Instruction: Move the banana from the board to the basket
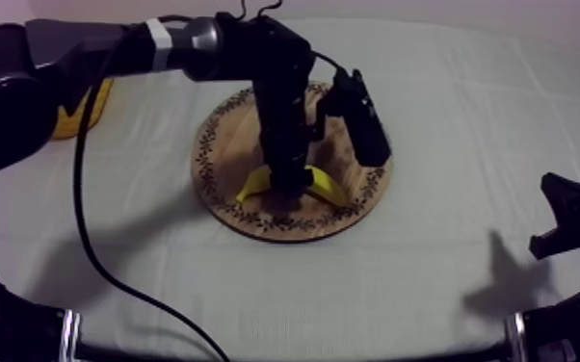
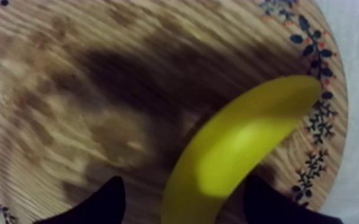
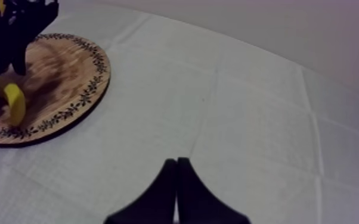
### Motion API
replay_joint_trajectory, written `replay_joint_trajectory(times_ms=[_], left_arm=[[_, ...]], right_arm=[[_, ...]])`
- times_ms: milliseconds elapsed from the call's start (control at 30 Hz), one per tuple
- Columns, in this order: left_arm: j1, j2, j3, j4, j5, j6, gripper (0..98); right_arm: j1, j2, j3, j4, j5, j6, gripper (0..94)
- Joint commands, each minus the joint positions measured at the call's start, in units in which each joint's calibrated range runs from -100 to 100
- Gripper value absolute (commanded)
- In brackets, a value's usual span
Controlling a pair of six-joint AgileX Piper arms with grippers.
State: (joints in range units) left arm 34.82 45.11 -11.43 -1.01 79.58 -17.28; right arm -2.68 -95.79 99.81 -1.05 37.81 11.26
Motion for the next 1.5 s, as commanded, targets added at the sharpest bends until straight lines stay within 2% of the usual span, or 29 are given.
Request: replay_joint_trajectory(times_ms=[0, 167, 333, 600, 967, 1233, 1467], left_arm=[[-0.12, 0.31, -0.35, 0.08, 0.07, -0.06, 66.4], [-0.24, 1.29, -1.63, 0.27, 0.33, 0.28, 43.7], [0.03, 2.28, -2.52, 0.15, 1.13, 0.55, 35.9], [-0.63, -2.43, -0.47, -0.49, 1.36, 2.45, 15.7], [-4.94, -18.86, 4.05, -3.78, 7.00, 6.11, 10.2], [-9.71, -29.97, 8.20, -4.11, 8.43, 6.93, 8.9], [-16.69, -38.13, 11.01, -4.01, 8.51, 6.40, 9.7]], right_arm=[[0.00, 0.03, -0.03, 0.00, 0.01, 0.00, 0.2], [0.00, 0.03, -0.03, 0.00, 0.01, 0.00, 0.2], [0.00, 0.03, -0.03, 0.00, 0.01, 0.00, 0.2], [0.00, 0.03, -0.03, 0.00, 0.01, 0.00, 0.2], [0.00, 0.03, -0.03, 0.00, 0.01, 0.00, 0.2], [0.00, 0.03, -0.03, 0.00, 0.01, 0.00, 0.2], [0.00, 0.03, -0.03, 0.00, 0.01, 0.00, 0.2]])
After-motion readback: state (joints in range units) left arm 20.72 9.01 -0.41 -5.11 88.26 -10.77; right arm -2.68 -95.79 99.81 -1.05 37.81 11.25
